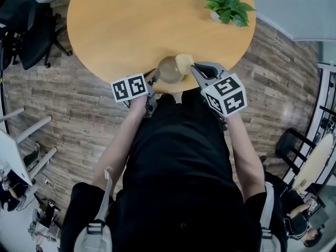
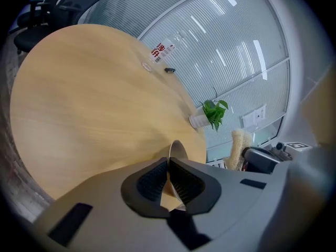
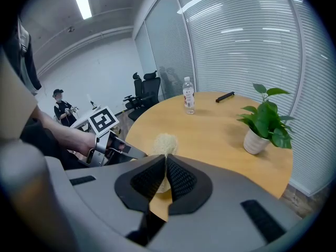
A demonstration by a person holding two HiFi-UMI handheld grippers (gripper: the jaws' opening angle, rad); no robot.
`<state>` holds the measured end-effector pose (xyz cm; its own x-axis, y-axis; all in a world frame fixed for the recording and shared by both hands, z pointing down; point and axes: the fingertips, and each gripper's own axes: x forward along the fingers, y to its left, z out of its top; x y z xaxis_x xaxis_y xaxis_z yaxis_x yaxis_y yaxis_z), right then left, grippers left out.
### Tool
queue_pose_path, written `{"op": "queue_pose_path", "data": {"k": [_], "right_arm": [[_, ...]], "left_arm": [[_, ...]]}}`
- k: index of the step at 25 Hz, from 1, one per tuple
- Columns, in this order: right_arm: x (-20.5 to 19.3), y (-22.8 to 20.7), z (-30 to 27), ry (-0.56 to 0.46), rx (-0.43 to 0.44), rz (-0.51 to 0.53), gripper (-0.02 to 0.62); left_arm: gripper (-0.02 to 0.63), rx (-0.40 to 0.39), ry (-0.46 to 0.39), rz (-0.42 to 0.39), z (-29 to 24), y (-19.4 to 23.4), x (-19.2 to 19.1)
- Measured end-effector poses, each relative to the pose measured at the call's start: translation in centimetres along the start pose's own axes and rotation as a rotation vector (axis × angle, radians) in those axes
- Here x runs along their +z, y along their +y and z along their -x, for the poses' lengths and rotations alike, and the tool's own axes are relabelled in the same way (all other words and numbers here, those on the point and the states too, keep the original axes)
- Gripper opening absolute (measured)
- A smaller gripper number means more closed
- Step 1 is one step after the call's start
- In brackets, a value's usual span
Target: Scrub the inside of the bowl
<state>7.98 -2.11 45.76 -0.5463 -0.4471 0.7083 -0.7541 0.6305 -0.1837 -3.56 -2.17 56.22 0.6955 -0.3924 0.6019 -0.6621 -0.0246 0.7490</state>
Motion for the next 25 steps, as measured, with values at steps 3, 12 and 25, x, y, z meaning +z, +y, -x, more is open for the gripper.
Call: {"op": "queue_pose_path", "data": {"k": [3, 12, 25], "right_arm": [[0.2, 0.1, -0.3, 0.0, 0.005, 0.0, 0.025], [0.7, 0.1, -0.4, -0.008, 0.007, -0.004, 0.025], [2.0, -0.5, -0.2, -0.05, 0.027, -0.003, 0.025]], "left_arm": [[0.018, 0.007, 0.004, -0.017, 0.0, 0.2, 0.0], [0.056, 0.033, 0.023, -0.051, 0.1, 1.2, 0.0], [0.103, 0.1, -0.006, -0.133, 2.2, 1.6, 0.6]]}}
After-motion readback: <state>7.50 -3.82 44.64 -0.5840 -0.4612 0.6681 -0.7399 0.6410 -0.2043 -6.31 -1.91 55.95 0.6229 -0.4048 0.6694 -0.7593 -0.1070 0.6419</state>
